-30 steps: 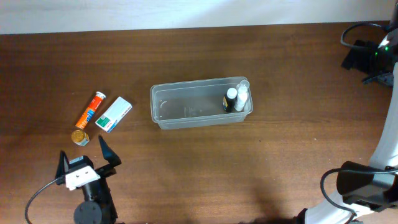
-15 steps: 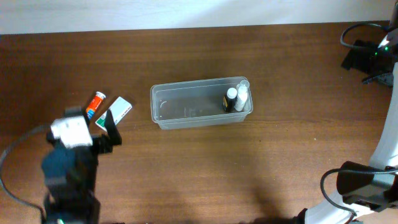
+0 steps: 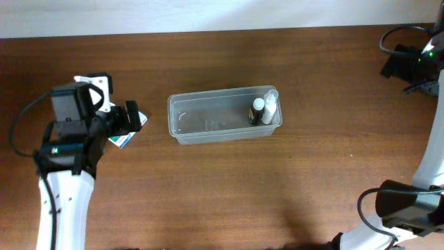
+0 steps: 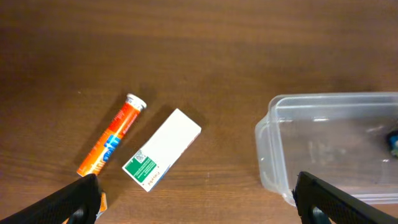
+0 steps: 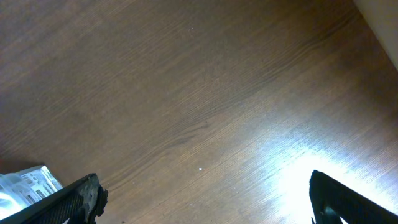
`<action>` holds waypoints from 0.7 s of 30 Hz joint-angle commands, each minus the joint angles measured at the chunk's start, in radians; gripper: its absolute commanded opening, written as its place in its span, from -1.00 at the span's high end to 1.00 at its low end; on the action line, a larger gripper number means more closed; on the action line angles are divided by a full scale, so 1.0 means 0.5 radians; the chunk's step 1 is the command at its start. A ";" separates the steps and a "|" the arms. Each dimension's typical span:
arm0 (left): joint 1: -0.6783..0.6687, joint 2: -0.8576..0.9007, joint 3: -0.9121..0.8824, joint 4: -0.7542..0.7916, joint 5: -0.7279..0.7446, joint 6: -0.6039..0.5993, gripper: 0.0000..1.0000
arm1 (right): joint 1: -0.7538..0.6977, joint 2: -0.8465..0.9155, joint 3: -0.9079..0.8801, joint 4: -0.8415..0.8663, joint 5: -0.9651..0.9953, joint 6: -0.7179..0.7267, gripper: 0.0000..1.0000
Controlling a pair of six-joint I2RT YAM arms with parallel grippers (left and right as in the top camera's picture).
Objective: Pack container
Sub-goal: 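Move the left gripper over the orange tube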
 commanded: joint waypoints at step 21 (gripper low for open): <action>0.035 1.048 0.035 0.420 -0.034 0.480 -0.99 | -0.009 -0.009 0.014 -0.001 0.018 0.018 -0.97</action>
